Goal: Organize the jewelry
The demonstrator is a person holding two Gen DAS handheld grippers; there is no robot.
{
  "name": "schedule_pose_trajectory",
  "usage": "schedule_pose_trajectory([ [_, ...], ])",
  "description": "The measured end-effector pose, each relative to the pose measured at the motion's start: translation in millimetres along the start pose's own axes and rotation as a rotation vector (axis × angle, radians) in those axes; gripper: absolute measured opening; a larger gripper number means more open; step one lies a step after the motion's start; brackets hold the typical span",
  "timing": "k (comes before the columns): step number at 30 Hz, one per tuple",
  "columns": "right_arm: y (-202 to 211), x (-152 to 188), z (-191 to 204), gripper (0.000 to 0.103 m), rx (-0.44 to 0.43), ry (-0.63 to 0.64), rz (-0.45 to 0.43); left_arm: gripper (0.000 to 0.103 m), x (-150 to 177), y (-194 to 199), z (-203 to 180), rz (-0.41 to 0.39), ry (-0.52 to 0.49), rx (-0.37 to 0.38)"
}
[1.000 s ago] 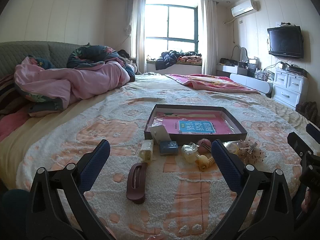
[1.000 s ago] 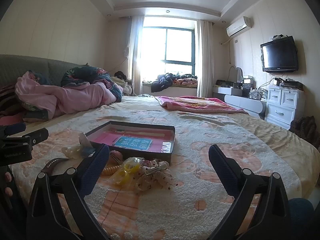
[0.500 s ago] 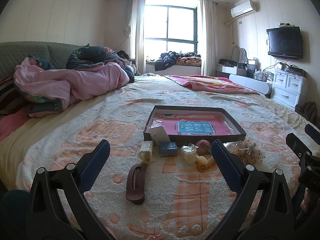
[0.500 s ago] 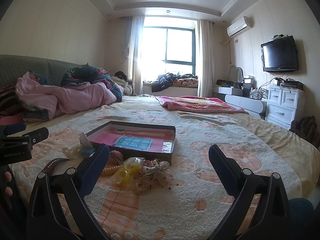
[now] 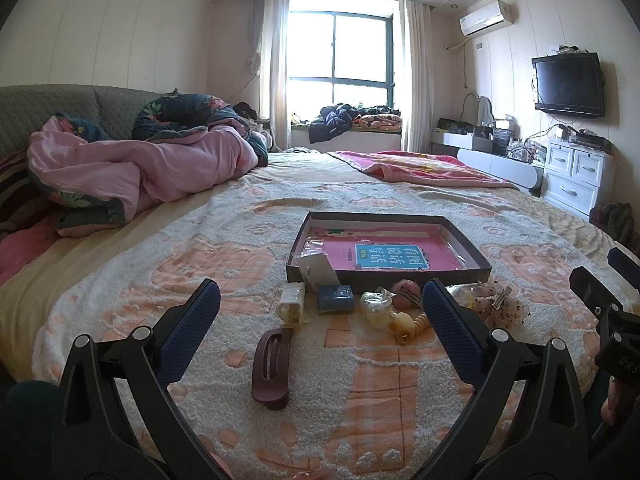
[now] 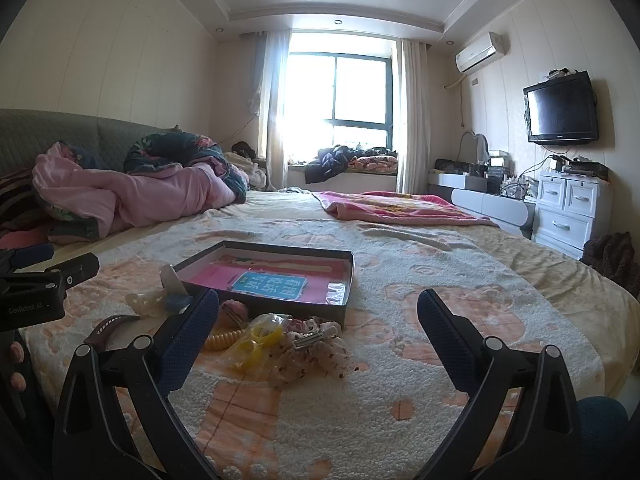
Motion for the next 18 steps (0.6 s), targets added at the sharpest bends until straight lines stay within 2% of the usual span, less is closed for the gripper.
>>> schedule_pose_trajectory([
  [18, -5.4, 8.1, 3.2, 0.097, -0.022, 0.001, 0.024, 0.093, -1.6, -2.4, 5.6, 0.001, 0.0, -0.007],
])
Point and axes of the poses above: each gripper's, at about its wrist camera, not at the fingertips, and y roughly against the way its jaws point, z to its left, x to its underside, the point moved 9 cm from there along -y, roughly the way its jaws point, and after that the axes turned 14 degrees about -x, right-handed, at the moved point
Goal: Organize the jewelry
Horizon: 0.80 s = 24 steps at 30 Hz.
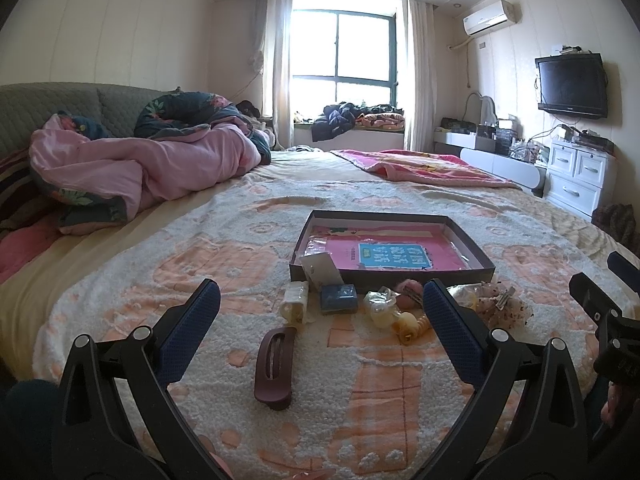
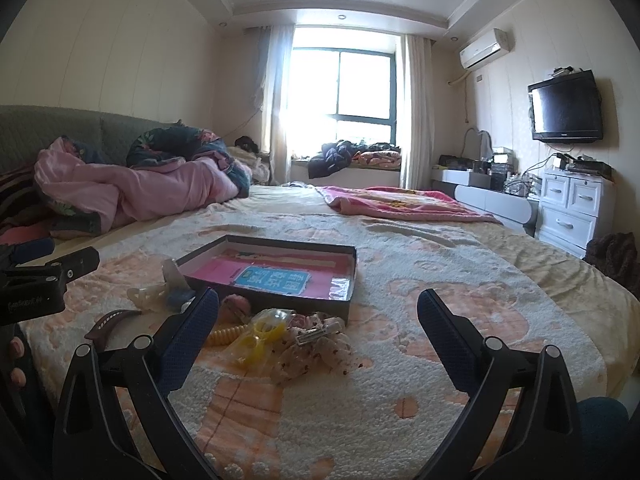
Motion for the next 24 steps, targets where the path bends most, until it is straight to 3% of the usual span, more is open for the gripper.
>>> schedule_pose_trajectory([
  [15, -28.8, 10.6, 32.4, 0.097, -0.138, 0.071, 0.11, 0.093, 7.7, -17.8, 21.2, 0.065, 0.047, -0.045],
  [24, -59.5, 17.5, 40.2, 0.097, -0.184, 0.079, 0.204, 0.093, 27.8, -46.4, 39.7, 0.194, 0.051, -0.097],
])
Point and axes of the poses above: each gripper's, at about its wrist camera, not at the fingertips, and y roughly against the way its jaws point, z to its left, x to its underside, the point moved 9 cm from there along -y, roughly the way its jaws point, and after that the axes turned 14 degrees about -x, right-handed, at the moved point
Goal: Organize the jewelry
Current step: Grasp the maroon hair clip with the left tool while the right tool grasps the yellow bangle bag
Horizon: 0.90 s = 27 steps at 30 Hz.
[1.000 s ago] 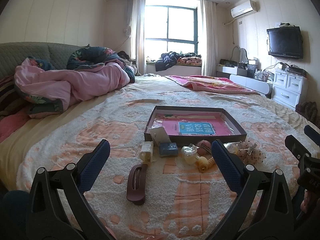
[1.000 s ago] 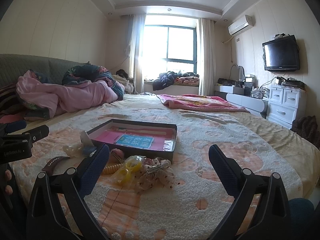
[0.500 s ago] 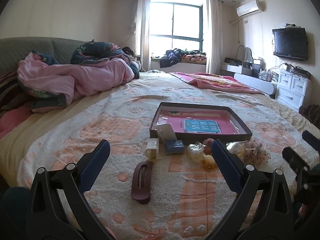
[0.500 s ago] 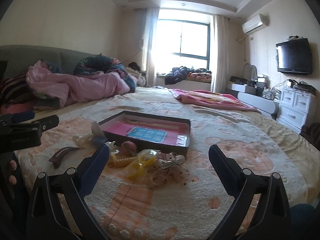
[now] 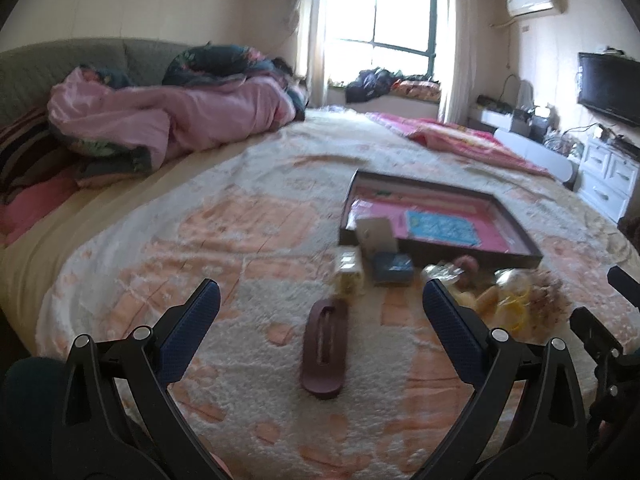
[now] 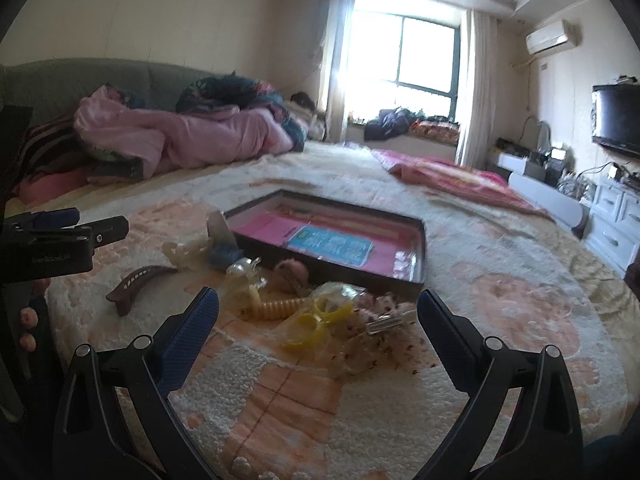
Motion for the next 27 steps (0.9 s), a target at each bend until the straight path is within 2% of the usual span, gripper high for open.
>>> schedule_pose_trajectory([
  [6, -27.6, 9.4, -1.3, 0.097, -0.046, -0.03, 0.09, 0.093, 11.8, -18.3, 6.3, 0.08, 0.006, 0.002],
  [11, -46.5, 13.3, -3.8, 0.096, -0.07, -0.06, 0.13, 0.093, 22.3, -29.4, 0.0, 0.131, -0.019, 0.041],
  [15, -60.1, 14.3, -5.2, 0.085, -0.061, -0.052, 0.161, 0.092, 34.7, -42.0, -10.1, 0.192, -0.06, 0.067],
  [20, -77.0, 21.6, -13.9, 0.076, -0.039, -0.072, 0.218, 0.07, 49.5, -56.0, -16.3, 0.274, -0.075, 0.109],
  [27, -99.4, 29.5, -21.3, 0.059, -0.011, -0.073, 0.278, 0.05, 58.6, -63.1, -19.8, 0.313, -0.085, 0.128],
])
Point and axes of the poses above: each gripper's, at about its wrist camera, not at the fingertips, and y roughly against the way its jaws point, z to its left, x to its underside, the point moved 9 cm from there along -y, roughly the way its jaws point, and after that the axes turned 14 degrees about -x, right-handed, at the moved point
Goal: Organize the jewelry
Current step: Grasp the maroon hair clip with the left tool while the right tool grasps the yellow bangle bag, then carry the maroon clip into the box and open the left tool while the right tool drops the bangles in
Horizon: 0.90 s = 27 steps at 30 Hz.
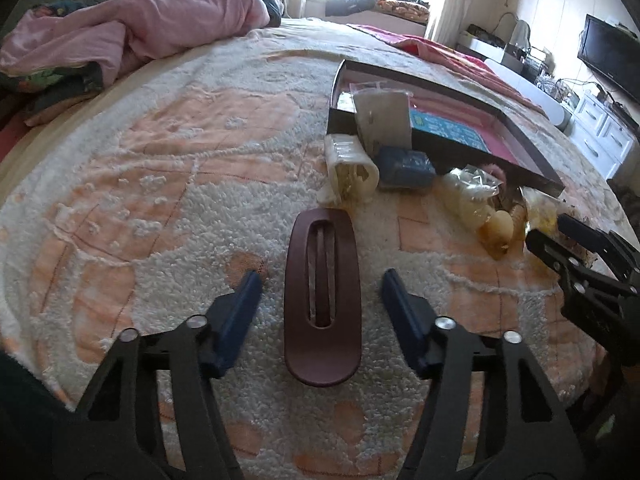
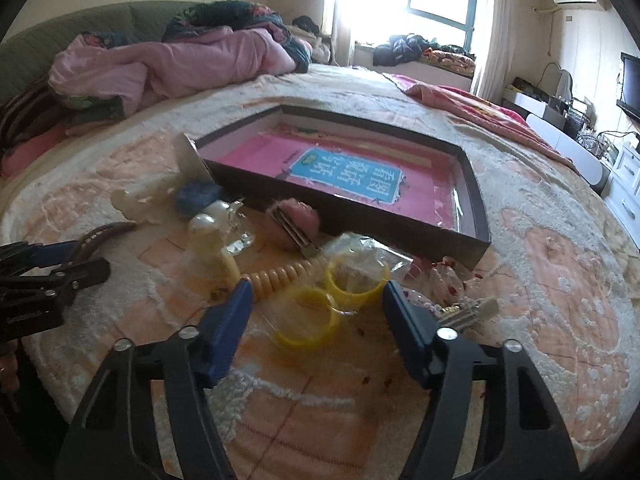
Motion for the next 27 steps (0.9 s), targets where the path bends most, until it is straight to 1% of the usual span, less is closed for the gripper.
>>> schedule_pose_trajectory([
  [1, -2.1, -0.7, -1.6, 0.058, 0.007, 0.0, -0.004, 0.046, 0.4, 0.0, -1.2, 0.001, -0.001, 0.008],
  [2, -3.3, -1.5, -1.4, 0.056, 0.009, 0.005, -0.006, 0.039, 0.5, 0.3, -2.5, 0.0, -0.004, 0.014],
  [4, -4.4, -1.8, -2.2, 0.047, 0.018, 0.017, -0.009, 0.029, 1.8, 2.9, -6.9, -0.005, -0.015, 0.039],
  [5, -3.9, -1.5, -2.3, 0.045, 0.021, 0.02, -0.014, 0.025, 2.5, 3.9, -9.0, -0.008, -0.024, 0.04],
  [7, -2.8, -1.1, -4.8, 0.033, 0.028, 0.025, -0.023, 0.023, 1.6, 5.3, -12.0, -0.016, -0.033, 0.04],
  [9, -0.3, -1.3, -8.4, 0.026, 0.026, 0.018, -0.035, 0.023, 1.2, 5.8, -11.7, -0.015, -0.031, 0.044],
  [11, 2.7, -1.2, -12.3, 0.023, 0.008, 0.001, -0.044, 0.023, -0.8, 6.5, -10.7, -0.014, -0.028, 0.051],
  [13, 5.7, -1.6, -15.1, 0.016, -0.003, -0.012, -0.056, 0.023, -0.8, 9.5, -10.5, -0.017, -0.026, 0.057],
  [15, 9.4, -2.9, -16.4, 0.011, -0.026, -0.029, -0.071, 0.023, -1.4, 13.9, -11.3, -0.025, -0.025, 0.062],
  [16, 11.2, -3.4, -17.8, 0.001, -0.042, -0.041, -0.076, 0.023, -2.7, 16.0, -11.8, -0.031, -0.026, 0.065],
  [18, 12.1, -2.9, -16.9, 0.001, -0.077, -0.062, -0.076, 0.023, -2.7, 21.9, -12.6, -0.043, -0.027, 0.07],
  [21, 13.3, -1.9, -11.5, 0.001, -0.103, -0.058, -0.078, 0.023, -4.7, 27.6, -15.8, -0.061, -0.037, 0.074],
  [25, 18.2, -4.0, -8.8, 0.001, -0.105, -0.07, -0.092, 0.023, -6.6, 39.1, -23.9, -0.098, -0.067, 0.08],
  [27, 20.4, -6.1, -13.3, 0.001, -0.091, -0.081, -0.101, 0.023, -7.3, 43.6, -28.0, -0.113, -0.081, 0.086],
])
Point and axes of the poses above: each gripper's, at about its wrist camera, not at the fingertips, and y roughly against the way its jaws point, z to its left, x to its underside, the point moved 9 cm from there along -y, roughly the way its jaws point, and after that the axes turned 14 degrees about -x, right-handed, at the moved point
